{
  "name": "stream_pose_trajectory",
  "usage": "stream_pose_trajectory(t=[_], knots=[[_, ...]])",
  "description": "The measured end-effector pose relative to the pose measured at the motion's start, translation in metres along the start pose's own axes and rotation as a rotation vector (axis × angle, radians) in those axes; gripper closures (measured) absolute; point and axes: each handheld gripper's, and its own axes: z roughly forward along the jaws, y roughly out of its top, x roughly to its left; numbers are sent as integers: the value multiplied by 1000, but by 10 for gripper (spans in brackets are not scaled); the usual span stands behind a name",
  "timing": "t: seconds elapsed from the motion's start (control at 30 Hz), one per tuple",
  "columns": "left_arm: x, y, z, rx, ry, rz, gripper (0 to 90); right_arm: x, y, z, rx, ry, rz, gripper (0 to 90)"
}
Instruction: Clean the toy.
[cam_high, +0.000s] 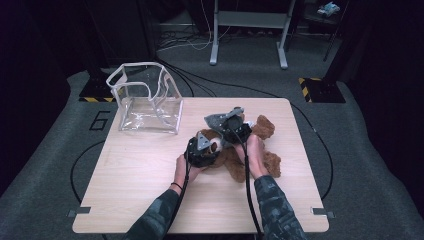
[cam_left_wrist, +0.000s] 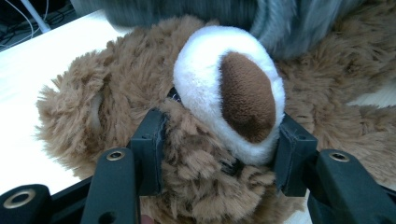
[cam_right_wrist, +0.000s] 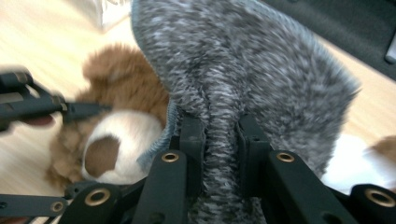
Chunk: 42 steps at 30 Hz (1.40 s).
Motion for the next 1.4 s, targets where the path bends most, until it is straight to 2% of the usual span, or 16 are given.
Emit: stream_pose_trajectory(t=[0.17, 0.33, 0.43, 0.57, 0.67, 0.77, 0.83, 0.87, 0.9, 0.93, 1.03, 1.1, 1.17, 1.23, 1.27, 1.4], knots=[[0, -2, 0, -6, -5, 0, 466, -7, -7, 17, 26, -29, 16, 766], [0, -2, 0, -6, -7, 1, 466, -20, -4, 12, 66, -186, 31, 767], [0, -3, 0, -15, -9, -10, 466, -36, -7, 8, 72, -242, 62, 766], [1, -4, -1, -11, -18, -11, 466, -43, -12, -5, 50, -232, 92, 765], [0, -4, -1, -15, -14, -11, 466, -47, -14, -17, -5, -231, 104, 765], [0, -5, -1, -18, -15, -13, 466, -48, -13, -29, -57, -200, 152, 765], [0, -5, 0, -21, -13, -13, 466, -45, -13, -35, -88, -132, 162, 764], [0, -5, 0, -21, -12, -13, 465, -36, -12, -37, -102, -50, 155, 764], [0, -5, -1, -20, -12, -12, 465, -36, -12, -37, -102, -50, 155, 764], [0, -5, -1, -16, -15, -11, 465, -29, -11, -35, -85, -18, 141, 764], [-1, -6, 0, -24, -8, -11, 465, -13, -12, -21, -49, 15, 80, 764], [-1, -6, -1, -21, -13, -10, 465, -7, -16, -4, -4, 7, 47, 765], [-2, -6, 0, -26, -5, -7, 465, -12, -21, 6, 14, -11, 61, 769], [-2, -6, -1, -24, -6, -2, 466, -16, -22, 6, 14, -25, 89, 771], [-2, -6, -1, -23, -9, -2, 465, -18, -22, 5, 25, -59, 69, 771], [-1, -6, -1, -25, -16, -9, 465, -26, -22, -6, 52, -136, 82, 770]])
